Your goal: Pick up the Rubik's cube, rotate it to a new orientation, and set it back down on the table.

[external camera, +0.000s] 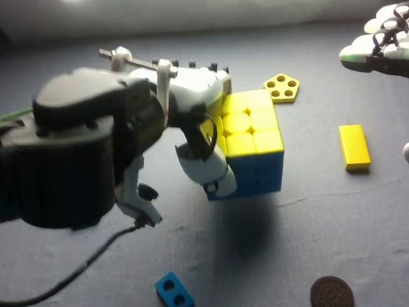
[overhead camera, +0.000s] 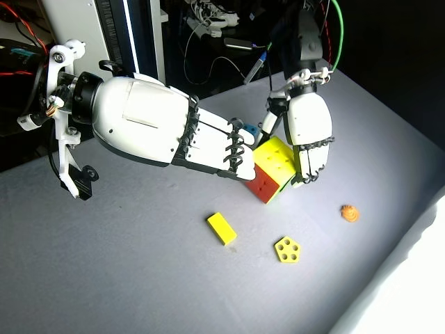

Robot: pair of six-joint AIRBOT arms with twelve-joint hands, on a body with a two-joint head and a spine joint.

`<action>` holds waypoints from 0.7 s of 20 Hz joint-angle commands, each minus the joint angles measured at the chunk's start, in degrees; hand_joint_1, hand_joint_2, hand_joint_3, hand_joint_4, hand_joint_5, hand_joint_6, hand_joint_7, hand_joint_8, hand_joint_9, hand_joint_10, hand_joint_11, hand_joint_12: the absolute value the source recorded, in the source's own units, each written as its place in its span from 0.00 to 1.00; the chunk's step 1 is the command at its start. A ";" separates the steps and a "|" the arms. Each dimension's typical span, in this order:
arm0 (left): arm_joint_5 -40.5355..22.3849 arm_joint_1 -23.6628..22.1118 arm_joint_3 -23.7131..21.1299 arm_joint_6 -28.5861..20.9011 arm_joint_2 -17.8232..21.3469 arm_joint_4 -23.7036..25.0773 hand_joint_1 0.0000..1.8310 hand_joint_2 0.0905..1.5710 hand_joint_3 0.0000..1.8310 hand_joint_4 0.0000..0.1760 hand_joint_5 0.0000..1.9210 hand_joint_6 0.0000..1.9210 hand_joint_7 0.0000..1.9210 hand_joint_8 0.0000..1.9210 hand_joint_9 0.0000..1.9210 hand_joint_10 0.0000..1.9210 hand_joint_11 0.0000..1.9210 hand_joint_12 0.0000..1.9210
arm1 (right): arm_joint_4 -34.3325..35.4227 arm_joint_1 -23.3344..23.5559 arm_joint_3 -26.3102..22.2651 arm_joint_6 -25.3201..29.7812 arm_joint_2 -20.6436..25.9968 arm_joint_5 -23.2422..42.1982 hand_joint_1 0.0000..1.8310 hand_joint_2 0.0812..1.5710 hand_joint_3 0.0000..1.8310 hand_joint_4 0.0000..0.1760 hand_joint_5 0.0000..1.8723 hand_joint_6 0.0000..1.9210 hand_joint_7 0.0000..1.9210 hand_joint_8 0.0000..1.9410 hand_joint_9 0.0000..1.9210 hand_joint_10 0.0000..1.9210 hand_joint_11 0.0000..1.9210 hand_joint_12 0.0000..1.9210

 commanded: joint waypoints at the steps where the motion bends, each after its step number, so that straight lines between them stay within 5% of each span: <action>1: 0.50 -1.49 -0.65 0.39 0.87 2.44 0.52 0.92 0.00 0.15 0.20 0.96 0.23 0.98 0.16 1.00 0.19 1.00 | 0.46 0.49 0.12 0.42 -0.06 9.16 0.00 0.77 0.00 0.00 0.04 0.00 0.07 0.00 0.05 0.00 0.00 0.06; 8: 0.50 -5.67 -3.11 4.60 3.02 -2.07 0.52 0.93 0.00 0.17 0.21 0.95 0.22 0.99 0.14 1.00 0.16 1.00 | -4.52 1.33 0.12 4.87 -0.42 9.50 0.00 0.77 0.00 0.00 0.05 0.01 0.08 0.00 0.06 0.01 0.00 0.10; 14: 1.91 -7.10 -3.35 7.75 3.56 -5.02 0.52 0.93 0.00 0.18 0.22 0.95 0.21 0.99 0.13 1.00 0.16 1.00 | -4.80 6.41 0.27 4.95 -4.35 -1.34 0.00 0.77 0.00 0.00 0.04 0.00 0.08 0.00 0.06 0.00 0.00 0.08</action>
